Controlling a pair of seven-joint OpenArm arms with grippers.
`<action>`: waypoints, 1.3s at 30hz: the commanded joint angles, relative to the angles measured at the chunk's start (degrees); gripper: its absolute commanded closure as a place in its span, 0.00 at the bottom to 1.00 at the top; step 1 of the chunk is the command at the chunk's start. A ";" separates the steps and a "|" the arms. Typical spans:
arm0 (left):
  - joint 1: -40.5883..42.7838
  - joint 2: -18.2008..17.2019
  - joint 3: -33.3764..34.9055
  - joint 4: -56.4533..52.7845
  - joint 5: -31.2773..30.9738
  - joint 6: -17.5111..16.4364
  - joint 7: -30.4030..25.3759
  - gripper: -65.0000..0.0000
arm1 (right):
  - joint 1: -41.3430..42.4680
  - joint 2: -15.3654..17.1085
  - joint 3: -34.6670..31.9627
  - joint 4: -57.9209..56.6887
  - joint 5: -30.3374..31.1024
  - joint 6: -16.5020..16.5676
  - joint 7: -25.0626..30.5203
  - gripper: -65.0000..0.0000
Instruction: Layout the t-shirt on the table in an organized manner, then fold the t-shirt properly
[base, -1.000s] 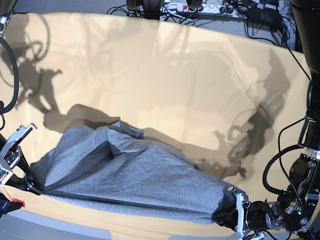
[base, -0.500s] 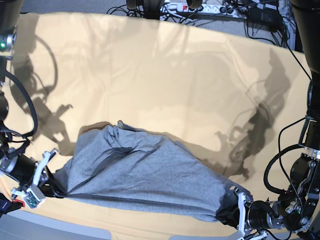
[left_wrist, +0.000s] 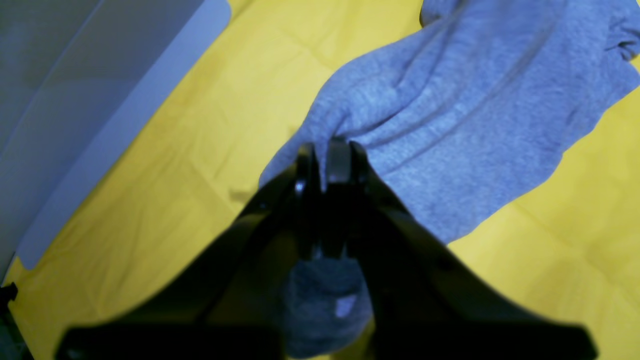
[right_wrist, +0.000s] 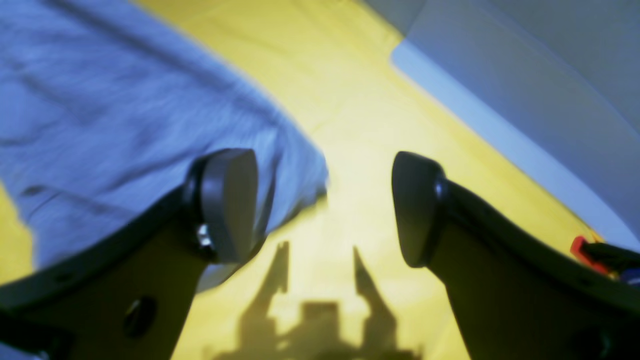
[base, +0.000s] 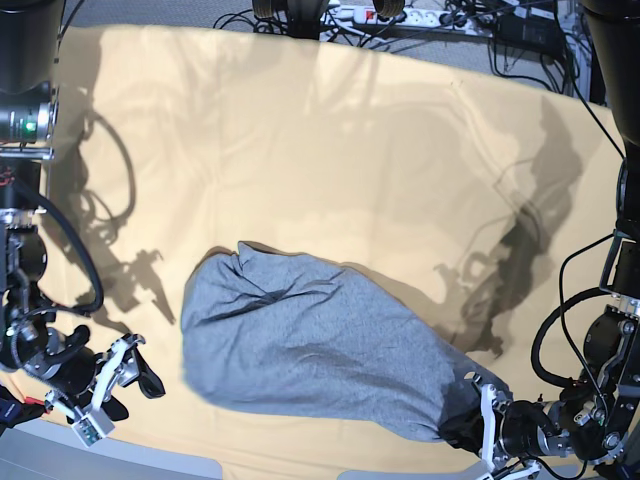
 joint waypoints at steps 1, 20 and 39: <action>-2.51 -0.31 -0.81 0.50 -0.31 0.31 -1.42 1.00 | 2.32 0.70 0.52 0.98 4.31 1.77 -1.42 0.33; -2.54 -0.46 -0.81 0.50 -0.50 0.50 -1.40 1.00 | -13.29 -6.27 0.52 0.96 11.67 2.35 -12.98 0.42; -2.54 -0.42 -0.81 0.50 -0.74 0.50 -1.42 1.00 | -14.58 -14.80 0.55 0.94 -16.02 2.35 0.61 1.00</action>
